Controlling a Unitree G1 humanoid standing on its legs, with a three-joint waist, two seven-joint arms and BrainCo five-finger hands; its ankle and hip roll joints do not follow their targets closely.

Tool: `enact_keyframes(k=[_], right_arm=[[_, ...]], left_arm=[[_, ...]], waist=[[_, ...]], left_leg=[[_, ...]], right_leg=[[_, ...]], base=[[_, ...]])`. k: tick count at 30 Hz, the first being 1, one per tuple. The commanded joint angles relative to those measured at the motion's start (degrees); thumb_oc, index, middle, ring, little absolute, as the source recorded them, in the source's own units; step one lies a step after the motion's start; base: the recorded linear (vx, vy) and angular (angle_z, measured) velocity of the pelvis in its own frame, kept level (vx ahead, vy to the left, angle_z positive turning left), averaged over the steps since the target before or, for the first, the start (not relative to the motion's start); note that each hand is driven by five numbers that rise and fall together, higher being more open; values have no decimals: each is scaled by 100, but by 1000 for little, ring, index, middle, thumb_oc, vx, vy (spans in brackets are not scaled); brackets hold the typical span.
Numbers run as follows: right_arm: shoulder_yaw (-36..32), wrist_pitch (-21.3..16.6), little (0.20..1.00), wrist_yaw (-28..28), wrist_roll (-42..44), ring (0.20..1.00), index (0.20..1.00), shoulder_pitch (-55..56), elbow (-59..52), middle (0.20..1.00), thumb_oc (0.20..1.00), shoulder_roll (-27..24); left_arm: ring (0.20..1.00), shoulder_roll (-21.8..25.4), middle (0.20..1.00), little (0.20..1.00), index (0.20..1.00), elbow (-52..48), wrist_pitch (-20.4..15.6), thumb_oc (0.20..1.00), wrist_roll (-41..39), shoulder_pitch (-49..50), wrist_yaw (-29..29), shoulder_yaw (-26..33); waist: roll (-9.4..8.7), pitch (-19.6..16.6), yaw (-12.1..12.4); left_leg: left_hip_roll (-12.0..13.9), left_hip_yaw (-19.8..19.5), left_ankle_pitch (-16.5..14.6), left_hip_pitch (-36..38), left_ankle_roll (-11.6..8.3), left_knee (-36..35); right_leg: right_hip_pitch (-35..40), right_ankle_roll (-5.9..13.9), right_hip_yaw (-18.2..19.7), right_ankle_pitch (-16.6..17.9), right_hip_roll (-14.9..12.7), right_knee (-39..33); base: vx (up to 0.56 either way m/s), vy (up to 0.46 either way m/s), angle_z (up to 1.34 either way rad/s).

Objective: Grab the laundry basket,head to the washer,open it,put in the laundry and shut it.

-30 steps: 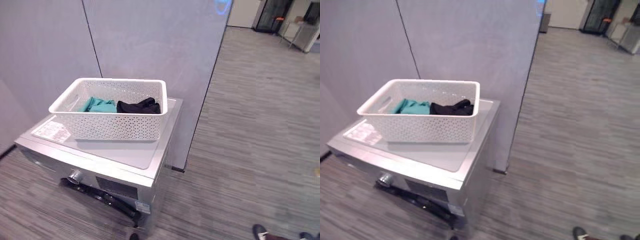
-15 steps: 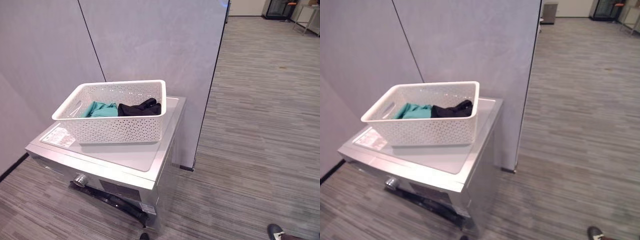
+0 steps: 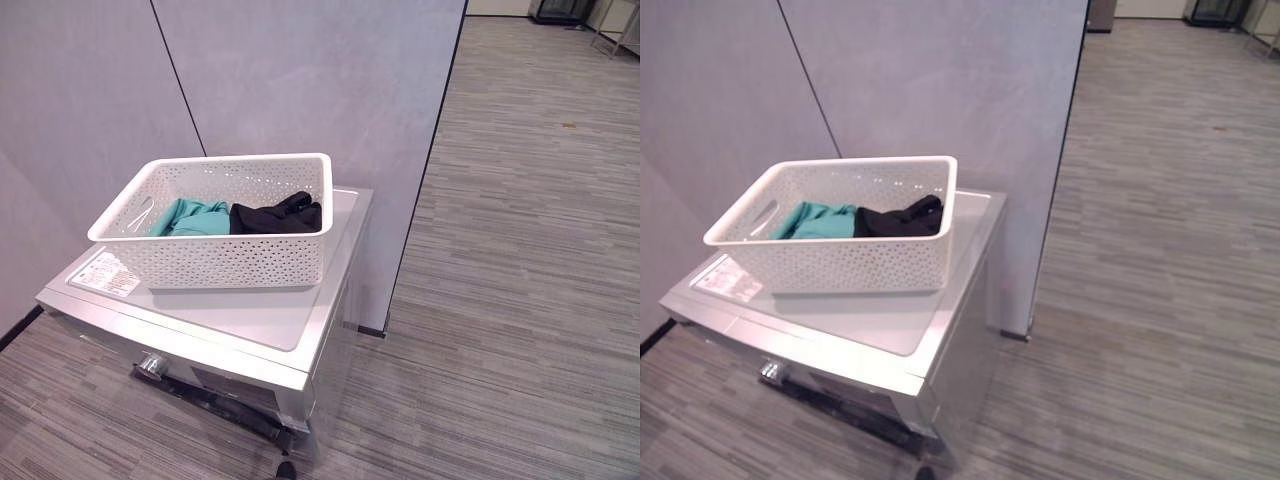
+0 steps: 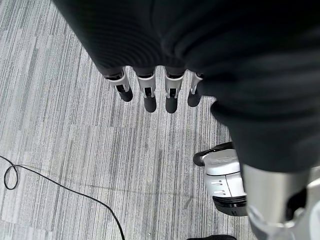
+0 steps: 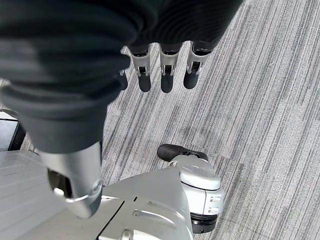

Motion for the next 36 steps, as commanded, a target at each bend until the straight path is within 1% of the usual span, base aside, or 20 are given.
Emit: enact_keyframes(k=[1, 2, 3, 9, 14, 18, 19, 22, 25, 27, 28, 29, 30, 31, 32, 33, 34, 35, 36], right_arm=[[-65, -410, 658, -208, 174, 658, 658, -746, -159, 658, 658, -243], [-67, -406, 727, -219, 160, 727, 727, -745, -130, 727, 727, -237], [-71, -397, 1000, -218, 179, 1000, 1000, -755, -100, 1000, 1000, -224], [6, -387, 1000, -193, 204, 1000, 1000, -841, -83, 1000, 1000, -172], [65, -400, 1000, -211, 167, 1000, 1000, -866, -129, 1000, 1000, -189], [141, -370, 1000, -254, 17, 1000, 1000, -935, 74, 1000, 1000, -178], [205, -343, 1000, -300, -172, 1000, 1000, -961, 159, 1000, 1000, -188], [289, -324, 1000, -301, -300, 1000, 1000, -1002, 193, 1000, 1000, -206], [475, -326, 1000, -294, -547, 1000, 1000, -1039, 77, 1000, 1000, -259], [594, -383, 1000, -456, -829, 1000, 1000, -1116, -630, 1000, 1000, -495], [593, -374, 1000, -455, -831, 1000, 1000, -1108, -643, 1000, 1000, -498], [548, -382, 1000, -582, -974, 1000, 1000, -1113, -1207, 1000, 1000, -695], [466, -380, 1000, -626, -985, 1000, 1000, -1105, -1424, 1000, 1000, -765], [387, -391, 1000, -704, -979, 1000, 1000, -1104, -1513, 1000, 1000, -822], [328, -397, 1000, -750, -993, 1000, 1000, -1102, -1600, 1000, 1000, -884], [197, -407, 1000, -895, -946, 1000, 1000, -1121, -1726, 1000, 1000, -961], [112, -395, 1000, -970, -954, 1000, 1000, -1110, -1934, 1000, 1000, -1008], [28, -377, 1000, -1068, -994, 1000, 1000, -1115, -2137, 1000, 1000, -1102], [23, -370, 1000, -1067, -995, 1000, 1000, -1107, -2148, 1000, 1000, -1104]], left_arm=[[1000, 185, 1000, 1000, 1000, -509, -509, 1000, 75, -967, 454, -618], [1000, 181, 1000, 1000, 1000, -532, -517, 1000, 39, -976, 442, -614], [1000, 172, 1000, 1000, 1000, -546, -523, 1000, 23, -977, 431, -617], [1000, 148, 1000, 1000, 1000, -639, -532, 1000, 2, -974, 400, -676], [1000, 108, 1000, 1000, 1000, -705, -545, 1000, 13, -985, 377, -759], [1000, 89, 1000, 1000, 1000, -707, -547, 1000, 5, -1001, 376, -779], [1000, 90, 1000, 1000, 1000, -717, -535, 1000, 11, -992, 372, -770], [1000, 105, 1000, 1000, 1000, -738, -523, 1000, -41, -975, 367, -726], [1000, 159, 1000, 1000, 1000, -831, -521, 1000, -134, -933, 320, -651], [1000, 278, 1000, 1000, 1000, -1314, -504, 1000, -286, -904, 306, -569], [1000, 280, 1000, 1000, 1000, -1327, -495, 1000, -286, -896, 303, -569], [1000, 385, 1000, 1000, 1000, -1789, -482, 1000, -354, -862, 282, -528], [1000, 409, 1000, 1000, 1000, -1939, -477, 1000, -405, -852, 262, -511], [1000, 415, 1000, 1000, 1000, -2026, -492, 1000, -462, -895, 287, -521], [1000, 396, 1000, 1000, 1000, -2118, -505, 1000, -520, -938, 291, -523], [1000, 377, 1000, 1000, 1000, -2173, -495, 1000, -535, -1072, 366, -546], [1000, 381, 1000, 1000, 1000, -2292, -478, 1000, -534, -1113, 363, -535], [1000, 403, 1000, 1000, 1000, -2442, -447, 1000, -518, -1113, 346, -542], [1000, 403, 1000, 1000, 1000, -2449, -441, 1000, -517, -1109, 345, -544]], waist=[[-230, 155, -86], [-236, 137, -82], [-248, 117, -86], [-263, 94, -50], [-249, 69, -53], [-234, 44, -14], [-218, 35, 18], [-193, 44, 43], [-154, 77, 87], [-92, 264, 141], [-88, 252, 134], [-14, 315, 127], [15, 313, 100], [36, 345, 73], [35, 384, 38], [-9, 505, -89], [-74, 581, -172], [-105, 611, -230], [-95, 615, -224]], left_leg=[[253, 601, -596, 81, -149, 208], [257, 603, -599, 82, -158, 233], [249, 602, -609, 100, -160, 238], [242, 625, -620, 196, -143, 196], [249, 657, -617, 276, -159, 128], [276, 699, -596, 295, -182, 98], [308, 693, -586, 290, -200, 107], [354, 668, -549, 262, -225, 120], [461, 602, -453, 195, -284, 141], [605, 500, -237, -82, -362, 176], [610, 489, -232, -98, -365, 176], [687, 462, 9, -266, -416, -107], [722, 452, 47, -417, -443, -134], [762, 498, 127, -546, -472, -134], [799, 644, 166, -636, -459, -134], [897, 1055, 229, -832, -467, 165], [1010, 1401, 181, -928, -470, 562], [1177, 1541, 44, -886, -497, 962], [1198, 1533, 14, -904, -501, 1011]], right_leg=[[-861, 712, -243, 504, -1126, 21], [-817, 724, -293, 514, -1141, 3], [-774, 729, -318, 521, -1146, -17], [-764, 745, -265, 517, -1148, 1], [-706, 751, -269, 563, -1133, -130], [-691, 755, -277, 609, -1102, -279], [-699, 747, -268, 595, -1069, -327], [-725, 718, -238, 552, -1015, -327], [-769, 656, -195, 485, -904, -327], [-905, 613, -203, 427, -771, -327], [-915, 609, -212, 428, -766, -327], [-1086, 609, -261, 373, -657, -327], [-1174, 608, -306, 356, -628, -327], [-1233, 615, -377, 333, -625, -327], [-1251, 618, -447, 312, -648, -327], [-1263, 586, -576, 342, -737, -327], [-1301, 536, -670, 392, -805, -327], [-1370, 504, -720, 452, -866, -327], [-1366, 501, -717, 451, -853, -327]], base=[[52, 0, 6], [67, -13, 44], [66, -16, 53], [37, -13, 10], [11, -19, -7], [-12, -33, -4], [-24, -40, -3], [-66, -89, -3], [-83, -100, -2], [-201, -149, 7], [-223, -88, 9], [-225, -63, 17], [-303, -69, 24], [-219, -19, 25], [-272, -5, 26], [-284, 3, 34], [-295, 25, 75], [-170, 20, 102], [-104, 64, 100]])
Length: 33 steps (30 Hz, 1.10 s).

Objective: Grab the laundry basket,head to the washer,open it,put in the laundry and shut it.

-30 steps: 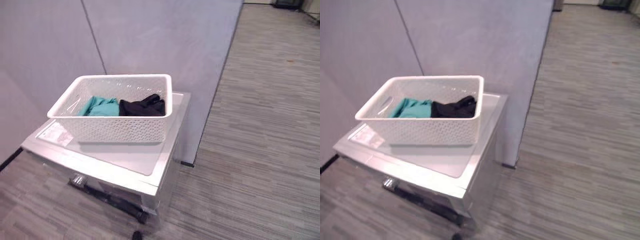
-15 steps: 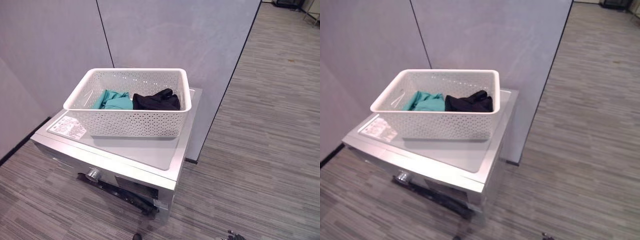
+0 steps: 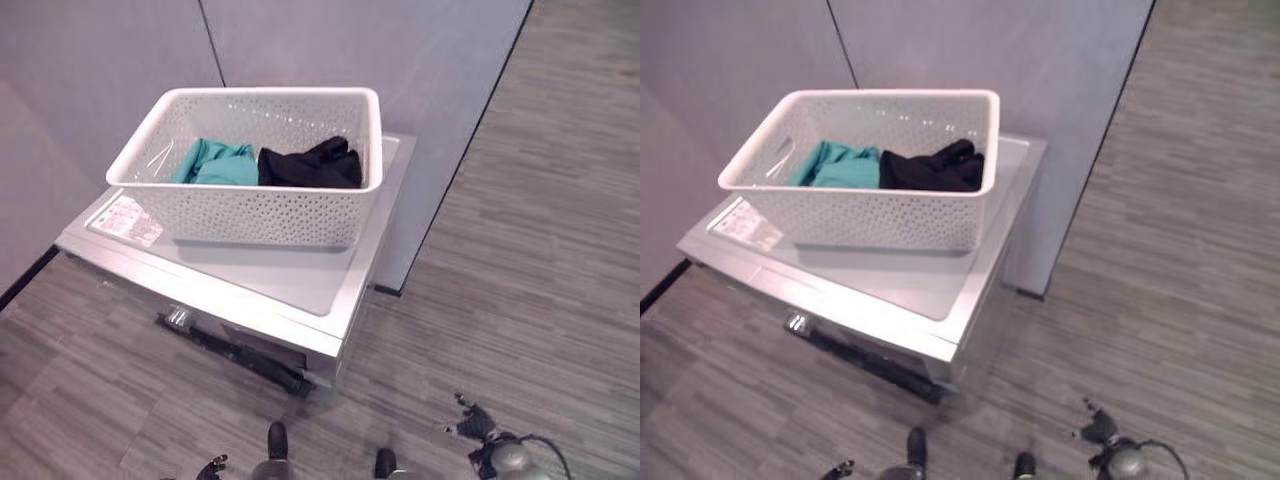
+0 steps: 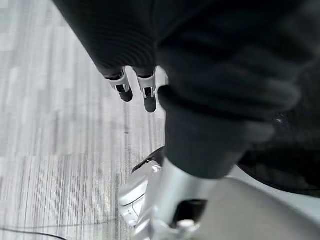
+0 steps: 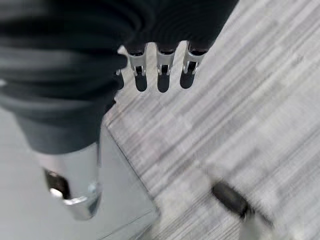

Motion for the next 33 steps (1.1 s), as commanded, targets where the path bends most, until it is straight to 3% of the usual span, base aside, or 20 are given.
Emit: enact_keyframes(k=[1, 3, 5, 6, 7, 9, 11, 15, 18, 24, 33], right_arm=[[-368, -120, 1000, -380, -134, 1000, 1000, -314, -454, 1000, 1000, -283], [-445, -121, 1000, -393, -267, 1000, 1000, -311, -713, 1000, 1000, -356], [-518, -118, 1000, -397, -318, 1000, 1000, -329, -910, 1000, 1000, -371], [-521, -115, 1000, -396, -319, 1000, 1000, -327, -916, 1000, 1000, -372], [-535, -88, 1000, -334, -368, 1000, 1000, -349, -1081, 1000, 1000, -371], [-535, -81, 1000, -317, -387, 1000, 1000, -358, -1150, 1000, 1000, -360], [-289, -86, 1000, -215, -576, 1000, 1000, -550, -1313, 1000, 1000, -294], [290, -47, 1000, -30, -742, 1000, 1000, -1056, -1445, 1000, 1000, -111], [662, -97, 1000, 237, -752, 1000, 1000, -1122, -1892, 1000, 1000, -28], [1246, -186, 1000, 731, -518, 1000, 1000, -976, -2324, 1000, 1000, 264], [1680, -48, 1000, 1098, -366, 1000, 1000, -523, -2829, 1000, 1000, 400]], left_arm=[[1000, -62, 1000, 1000, 1000, -517, -205, 1000, -252, -370, -58, 88], [1000, -97, 1000, 1000, 1000, -460, -198, 1000, -242, -287, -96, 107], [1000, -147, 1000, 1000, 1000, -228, -170, 1000, -116, -302, -93, 49], [1000, -149, 1000, 1000, 1000, -224, -172, 1000, -115, -306, -91, 49], [1000, -251, 1000, 1000, 1000, 136, -135, 1000, 118, -388, -113, -82], [1000, -305, 1000, 1000, 1000, 364, -128, 1000, 266, -465, -99, -171], [1000, -370, 1000, 1000, 1000, 608, -131, 1000, 449, -583, -73, -257], [1000, -354, 1000, 1000, 1000, 843, -91, 1000, 485, -742, -44, -230], [1000, -339, 1000, 1000, 1000, 960, -69, 1000, 508, -755, -13, -141], [1000, -359, 1000, 1000, 1000, 1016, -76, 1000, 544, -627, -80, -45], [1000, -480, 1000, 1000, 1000, 1150, -32, 1000, 702, -570, -163, -133]], waist=[[-169, 65, -129], [-164, 42, -142], [-55, -98, -243], [-69, -100, -243], [-50, -245, -354], [-60, -303, -397], [-113, -407, -360], [-281, -361, -261], [-359, -362, -210], [-513, -478, -95], [-562, -524, -82]], left_leg=[[512, -385, -42, 310, -302, 1457], [362, -969, -222, 677, -316, 1747], [278, -1047, -476, 1322, -360, 1313], [256, -1042, -442, 1330, -353, 1276], [156, -886, -651, 1531, -344, 1046], [134, -766, -698, 1575, -346, 991], [-69, -502, -1038, 1802, -249, 797], [-396, -262, -1429, 1976, -47, 737], [-506, -210, -1611, 2098, 36, 737], [-642, -194, -1538, 2265, 48, 472], [-541, -265, -1269, 2258, -83, 156]], right_leg=[[-441, 365, 400, -203, -511, -91], [-425, 372, 440, -160, -540, -91], [-419, 448, 434, -92, -555, -91], [-428, 450, 436, -80, -574, -91], [-459, 535, 440, 70, -729, -91], [-468, 586, 437, 166, -841, -91], [-521, 724, 447, 408, -1079, -90], [-707, 905, 508, 728, -1410, 17], [-778, 984, 560, 825, -1486, 32], [-790, 1029, 477, 917, -1600, -4], [-717, 1034, 215, 862, -1592, -28]], base=[[-27, 95, 50], [1, 204, -1], [53, 244, -6], [16, 299, -6], [-15, 208, 14], [-39, 321, 58], [-82, 363, 33], [-98, 184, -33], [-47, 92, -34], [3, 10, -6], [-2, -15, 7]])
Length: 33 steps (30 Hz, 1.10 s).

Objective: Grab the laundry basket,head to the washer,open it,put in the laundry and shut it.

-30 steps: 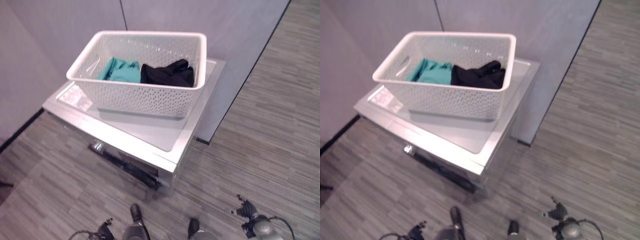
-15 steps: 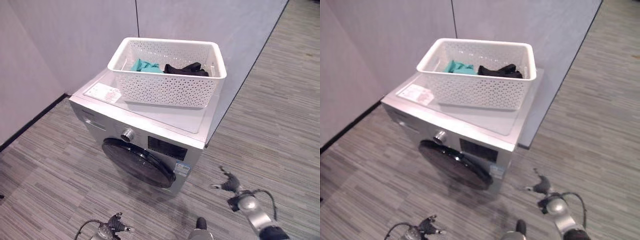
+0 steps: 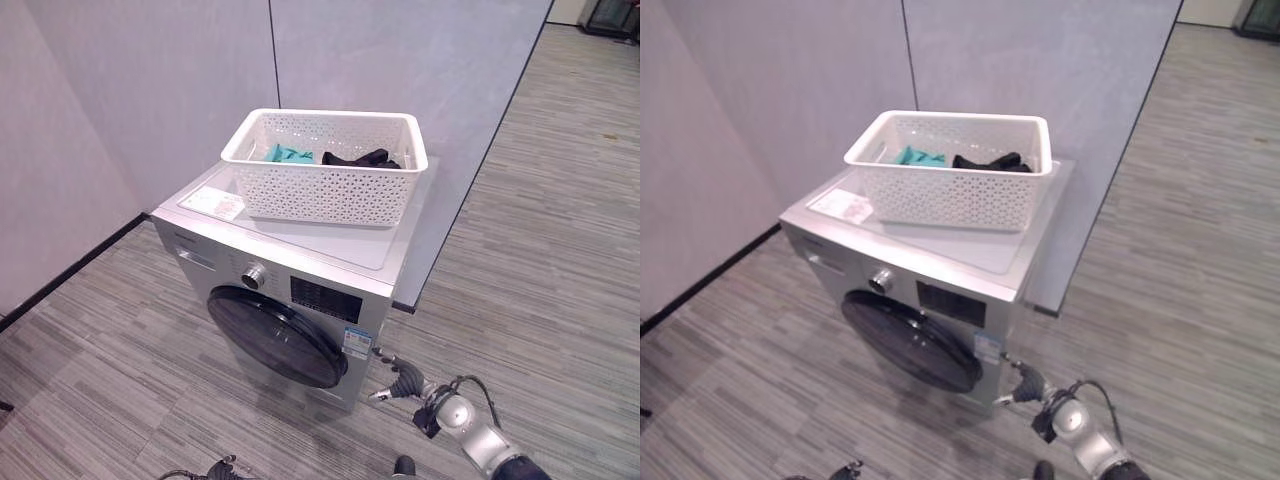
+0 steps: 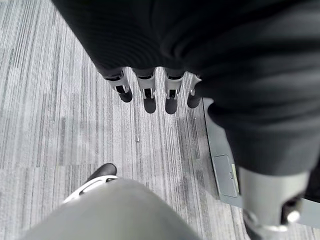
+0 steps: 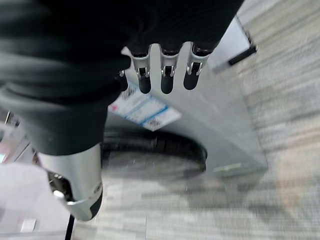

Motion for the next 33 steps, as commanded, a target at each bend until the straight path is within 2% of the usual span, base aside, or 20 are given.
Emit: enact_keyframes(k=[1, 5, 10, 15, 21, 33], right_arm=[[-19, -103, 1000, 188, 230, 1000, 1000, 5, -686, 1000, 1000, 22], [-102, -85, 1000, 360, 180, 1000, 1000, 495, -1116, 1000, 1000, -169], [43, -137, 1000, 370, 84, 1000, 1000, 555, -953, 1000, 1000, -155], [306, -226, 1000, -180, -169, 1000, 1000, -249, -130, 1000, 1000, 125], [515, -267, 1000, -695, -527, 1000, 1000, -1328, 543, 1000, 1000, 165], [579, -265, 1000, -1410, -220, 1000, 1000, -2587, 1459, 1000, 1000, 610]], left_arm=[[1000, -98, 1000, 1000, 1000, 246, -23, 1000, 226, -367, -45, -113], [1000, -80, 1000, 1000, 1000, 256, -29, 1000, 293, -382, -26, -67], [1000, -84, 1000, 1000, 1000, 257, -79, 1000, 275, -394, 54, -71], [1000, -106, 1000, 1000, 1000, 113, -191, 1000, 101, -399, 314, -180], [1000, -70, 1000, 1000, 1000, -65, -302, 1000, -83, -500, 445, -402], [1000, -101, 1000, 1000, 1000, 83, -410, 1000, -487, -767, 784, -556]], waist=[[-71, 121, 70], [-105, 125, 31], [-113, 171, 37], [-38, 303, 160], [81, 610, 288], [217, 1068, 493]], left_leg=[[129, -61, -521, 105, 119, 405], [154, -76, -462, 106, 79, 324], [150, -78, -449, 130, 82, 232], [160, -109, -420, -8, 68, 225], [156, -394, -427, -674, 62, 606], [-52, -810, -317, -1798, 156, 981]], right_leg=[[-532, 178, 3, -184, -416, 59], [-513, 188, -82, -188, -409, 58], [-575, 209, -103, -156, -406, 59], [-725, 234, -112, -100, -490, 21], [-1006, 224, -97, -12, -614, 20], [-1646, 227, -65, 226, -981, 60]], base=[[2, -21, 23], [16, -17, 16], [12, -14, 6], [-13, 1, -1], [-84, 0, 17], [-67, 13, 17]])
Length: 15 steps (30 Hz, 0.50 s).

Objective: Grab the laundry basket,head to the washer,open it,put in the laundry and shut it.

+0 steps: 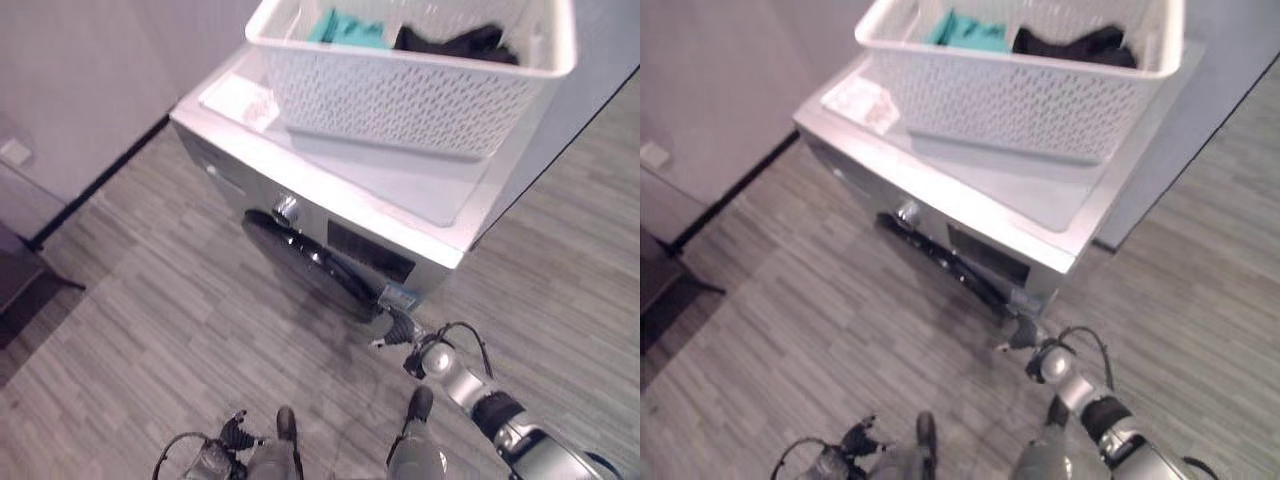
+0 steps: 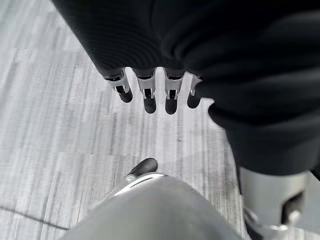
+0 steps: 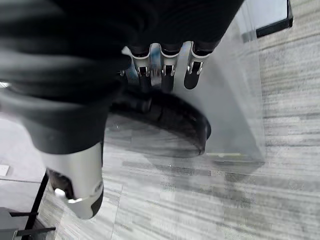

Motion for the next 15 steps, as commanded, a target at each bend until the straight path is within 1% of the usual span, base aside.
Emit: enact_keyframes(k=[1, 5, 6, 7, 8, 10, 11, 13, 15], right_arm=[[146, -303, 1000, -314, 290, 1000, 1000, -345, -46, 1000, 1000, 425], [164, -374, 1000, -517, 410, 1000, 1000, -701, 154, 1000, 1000, 523], [154, -398, 1000, -629, 469, 1000, 1000, -933, 317, 1000, 1000, 537], [154, -401, 1000, -630, 470, 1000, 1000, -936, 321, 1000, 1000, 538], [110, -402, 1000, -716, 529, 1000, 1000, -1115, 405, 1000, 1000, 519], [63, -394, 1000, -805, 556, 1000, 1000, -1301, 502, 1000, 1000, 498], [55, -376, 1000, -831, 565, 1000, 1000, -1384, 558, 1000, 1000, 507], [74, -346, 1000, -872, 570, 1000, 1000, -1480, 712, 1000, 1000, 592], [144, -315, 1000, -847, 634, 1000, 1000, -1508, 869, 1000, 1000, 790]], left_arm=[[1000, 4, 1000, 1000, 1000, 250, -152, 1000, -239, 21, 280, -332], [1000, 17, 1000, 1000, 1000, 84, -240, 1000, -416, -8, 340, -405], [1000, 34, 1000, 1000, 1000, -99, -272, 1000, -592, -2, 337, -456], [1000, 36, 1000, 1000, 1000, -100, -271, 1000, -592, -3, 336, -455], [1000, 71, 1000, 1000, 1000, -196, -307, 1000, -674, 15, 322, -520], [1000, 91, 1000, 1000, 1000, -302, -314, 1000, -725, 39, 312, -601], [1000, 102, 1000, 1000, 1000, -347, -322, 1000, -729, 58, 300, -645], [1000, 101, 1000, 1000, 1000, -390, -319, 1000, -741, 66, 283, -731], [1000, 79, 1000, 1000, 1000, -348, -304, 1000, -781, 59, 291, -774]], waist=[[-192, -175, 106], [-127, -53, 188], [-49, -3, 259], [-50, -6, 256], [19, 22, 313], [98, 36, 366], [190, 7, 438], [254, -5, 500], [295, -15, 543]], left_leg=[[140, -6, -580, 57, 68, 456], [85, -102, -542, -148, 89, 491], [36, -182, -494, -309, 102, 495], [35, -185, -494, -316, 102, 498], [0, -267, -444, -455, 102, 498], [-58, -351, -396, -588, 110, 481], [-12, -398, -477, -593, 90, 466], [-39, -449, -441, -694, 90, 441], [-65, -486, -396, -743, 93, 392]], right_leg=[[-631, 345, 611, -5, -648, 61], [-775, 378, 613, 86, -741, 64], [-852, 388, 577, 123, -801, 67], [-855, 388, 574, 123, -802, 67], [-917, 404, 548, 155, -869, 71], [-984, 419, 524, 193, -922, 70], [-967, 455, 546, 104, -864, 70], [-1007, 460, 529, 106, -883, 67], [-1037, 465, 504, 111, -896, 62]], base=[[-58, 20, 8], [-63, 16, 3], [-41, 10, 5], [-78, 17, 15], [-57, 15, 24], [-26, 26, 29], [27, 18, 18], [4, 9, 17], [-23, 13, 11]])
